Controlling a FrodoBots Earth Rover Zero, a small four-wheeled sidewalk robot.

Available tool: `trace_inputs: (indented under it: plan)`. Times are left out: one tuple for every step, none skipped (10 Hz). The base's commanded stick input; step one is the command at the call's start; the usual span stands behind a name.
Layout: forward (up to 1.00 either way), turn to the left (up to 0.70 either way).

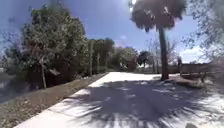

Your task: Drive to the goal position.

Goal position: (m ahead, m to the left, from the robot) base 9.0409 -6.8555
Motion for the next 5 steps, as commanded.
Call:
trace_inputs:
  plan:
    - [0.00, 0.00]
    - [0.00, 0.00]
    - [0.00, 0.00]
    - [0.36, 0.00]
    - [0.70, 0.00]
